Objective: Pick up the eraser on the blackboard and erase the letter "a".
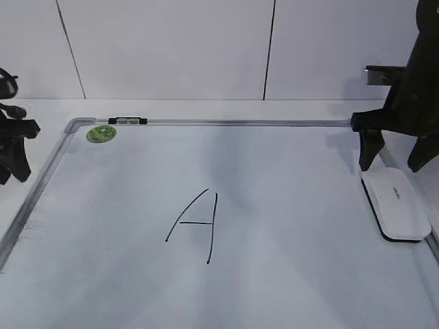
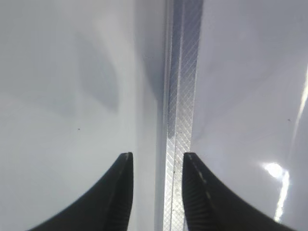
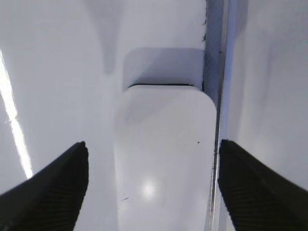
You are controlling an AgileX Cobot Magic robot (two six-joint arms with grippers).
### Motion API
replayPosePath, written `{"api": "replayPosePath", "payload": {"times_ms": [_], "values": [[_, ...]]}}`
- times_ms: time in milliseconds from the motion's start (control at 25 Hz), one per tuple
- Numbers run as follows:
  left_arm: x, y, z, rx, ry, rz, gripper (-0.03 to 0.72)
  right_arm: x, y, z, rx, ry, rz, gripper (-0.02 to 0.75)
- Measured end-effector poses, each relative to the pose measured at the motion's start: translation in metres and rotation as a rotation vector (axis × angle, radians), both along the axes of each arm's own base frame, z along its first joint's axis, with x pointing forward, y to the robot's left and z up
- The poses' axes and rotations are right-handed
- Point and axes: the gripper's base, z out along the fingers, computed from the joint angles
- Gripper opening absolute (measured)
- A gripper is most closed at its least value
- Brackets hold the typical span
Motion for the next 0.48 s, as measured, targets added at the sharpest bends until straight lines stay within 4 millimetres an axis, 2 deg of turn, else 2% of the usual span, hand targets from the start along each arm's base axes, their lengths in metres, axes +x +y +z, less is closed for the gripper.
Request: {"api": "replayPosePath", "payload": {"times_ms": [120,200,480], "values": [[-0.004,0.0,0.027,-0.002,-0.054,-0.003,0.268,-0.002,0.001,0.008,0.012,-0.017,-0.004,0.635],[-0.01,0.0,0.046,-0.003,-0.091,-0.005,0.268,-0.006,0.001,0.021,0.017,-0.05,-0.004,0.634],[-0.041,-0.002,0.115,-0.005,-0.252,-0.001,0.271,-0.033,0.0,0.089,0.043,-0.225,-0.006,0.626]]}}
